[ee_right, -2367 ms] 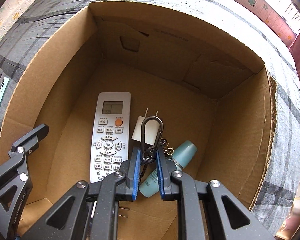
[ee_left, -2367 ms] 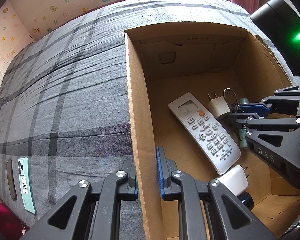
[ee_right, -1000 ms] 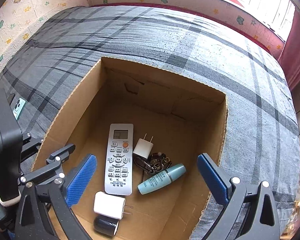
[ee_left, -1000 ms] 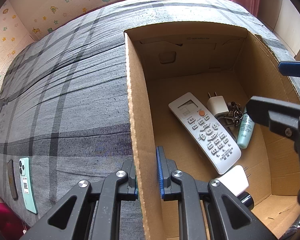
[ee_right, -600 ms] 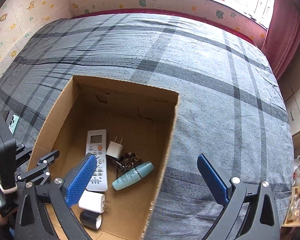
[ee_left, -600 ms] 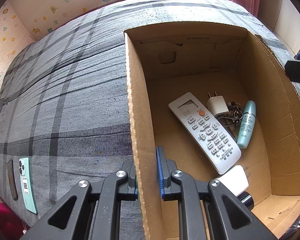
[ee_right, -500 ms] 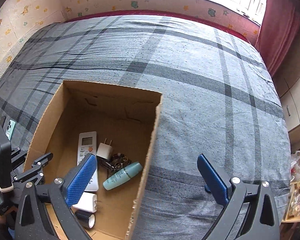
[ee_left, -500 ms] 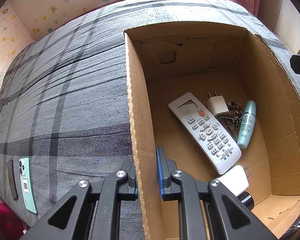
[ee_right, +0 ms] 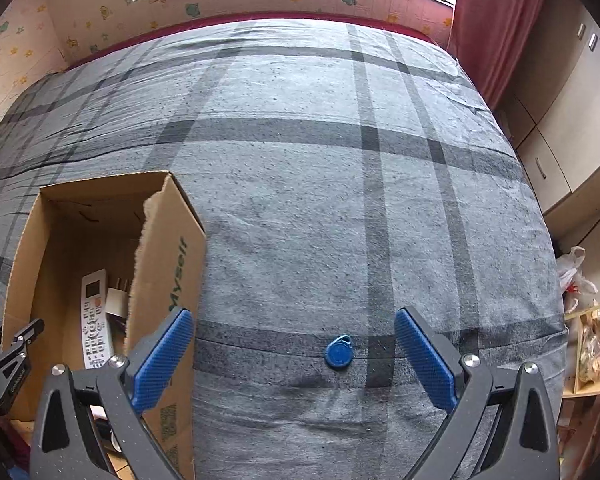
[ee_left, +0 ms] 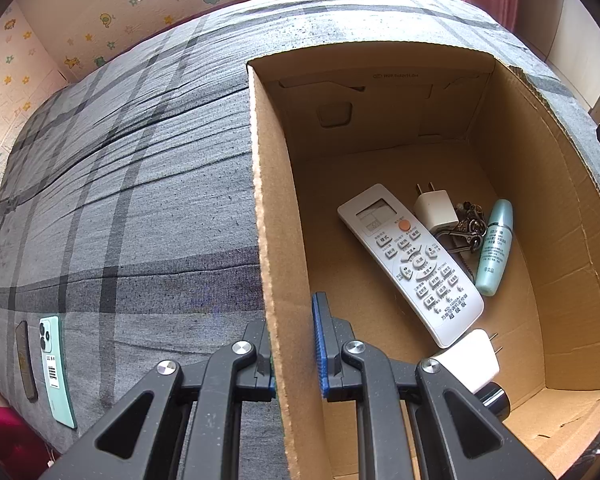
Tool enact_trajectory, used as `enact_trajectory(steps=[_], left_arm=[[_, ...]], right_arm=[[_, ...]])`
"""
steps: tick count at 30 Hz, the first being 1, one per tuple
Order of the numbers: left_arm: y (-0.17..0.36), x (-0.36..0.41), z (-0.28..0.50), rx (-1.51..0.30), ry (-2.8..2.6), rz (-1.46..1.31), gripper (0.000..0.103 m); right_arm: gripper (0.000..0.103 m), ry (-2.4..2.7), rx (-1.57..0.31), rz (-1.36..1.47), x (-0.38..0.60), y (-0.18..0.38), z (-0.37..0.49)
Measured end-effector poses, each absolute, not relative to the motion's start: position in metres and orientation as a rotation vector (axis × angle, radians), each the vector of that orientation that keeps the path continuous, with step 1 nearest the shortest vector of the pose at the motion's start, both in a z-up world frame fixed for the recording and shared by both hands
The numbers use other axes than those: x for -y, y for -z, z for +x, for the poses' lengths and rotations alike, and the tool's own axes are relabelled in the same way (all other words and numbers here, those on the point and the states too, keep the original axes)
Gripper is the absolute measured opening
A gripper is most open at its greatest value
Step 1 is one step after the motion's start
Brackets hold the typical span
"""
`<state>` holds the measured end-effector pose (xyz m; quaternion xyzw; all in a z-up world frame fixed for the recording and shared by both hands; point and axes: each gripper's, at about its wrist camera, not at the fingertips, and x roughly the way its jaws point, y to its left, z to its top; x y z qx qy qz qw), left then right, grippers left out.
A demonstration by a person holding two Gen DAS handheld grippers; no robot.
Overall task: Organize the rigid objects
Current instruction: 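Withdraw the right tool from the box toward the blue key fob, then close the right tool on the blue key fob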
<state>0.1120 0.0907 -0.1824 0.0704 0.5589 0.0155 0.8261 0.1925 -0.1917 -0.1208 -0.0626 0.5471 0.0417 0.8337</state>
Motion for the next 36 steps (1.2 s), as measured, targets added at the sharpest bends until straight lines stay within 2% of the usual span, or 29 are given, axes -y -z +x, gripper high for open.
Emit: enact_trajectory(steps=[21,32,36], left_arm=[[0.182,-0.087,0.112,-1.187,-0.037,0.158,0.015],[0.181,-0.087,0.112,-1.188,-0.037,0.155,0.015],[0.181,-0.086,0.113,-1.189,-0.037,0.158,0.015]], right_arm=[[0.102,0.03,-1.347,-0.052,0.248,0.222,0.203],[0.102,0.037,-1.394,-0.021,0.252,0.249,0.203],[0.095,0.039,-1.397,-0.024,0.252,0.251,0.202]])
